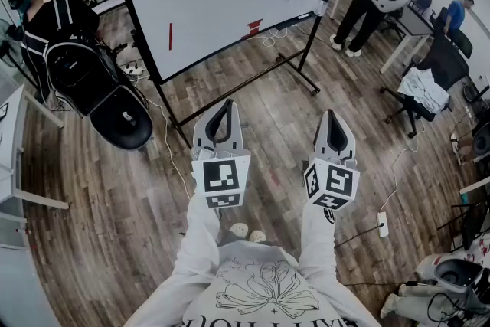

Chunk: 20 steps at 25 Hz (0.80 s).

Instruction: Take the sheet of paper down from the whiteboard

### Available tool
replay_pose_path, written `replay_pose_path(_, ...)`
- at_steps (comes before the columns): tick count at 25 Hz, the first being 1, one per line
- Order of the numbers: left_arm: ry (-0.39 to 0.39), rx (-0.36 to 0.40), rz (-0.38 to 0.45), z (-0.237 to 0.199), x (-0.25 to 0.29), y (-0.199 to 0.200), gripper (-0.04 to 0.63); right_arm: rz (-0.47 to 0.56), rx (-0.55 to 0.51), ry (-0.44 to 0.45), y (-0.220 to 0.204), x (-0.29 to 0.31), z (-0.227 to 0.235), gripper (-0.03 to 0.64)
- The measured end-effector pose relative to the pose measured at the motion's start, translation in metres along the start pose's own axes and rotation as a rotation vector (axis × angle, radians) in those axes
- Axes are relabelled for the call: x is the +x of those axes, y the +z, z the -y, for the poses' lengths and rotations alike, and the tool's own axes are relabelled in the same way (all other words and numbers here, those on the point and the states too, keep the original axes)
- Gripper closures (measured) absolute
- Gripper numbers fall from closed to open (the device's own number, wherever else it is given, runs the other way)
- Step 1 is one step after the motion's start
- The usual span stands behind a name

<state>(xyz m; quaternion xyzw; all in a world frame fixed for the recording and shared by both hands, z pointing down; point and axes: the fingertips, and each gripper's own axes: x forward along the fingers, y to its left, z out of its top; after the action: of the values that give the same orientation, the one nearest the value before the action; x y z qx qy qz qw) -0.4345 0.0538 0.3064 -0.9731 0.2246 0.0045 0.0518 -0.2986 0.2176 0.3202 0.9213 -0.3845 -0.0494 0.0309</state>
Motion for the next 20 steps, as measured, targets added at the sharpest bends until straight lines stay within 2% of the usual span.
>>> replay_pose_path(14,-0.017,-0.008,0.008,-0.012,0.020,-0.003,0.591,-0.003,0.022,-0.004,-0.005,0.020,-0.008,0.614)
replay_pose_path(20,-0.021,-0.017,-0.001,-0.027,0.033,-0.013,0.591,-0.009,0.025,-0.033,-0.013,0.030,-0.012,0.614)
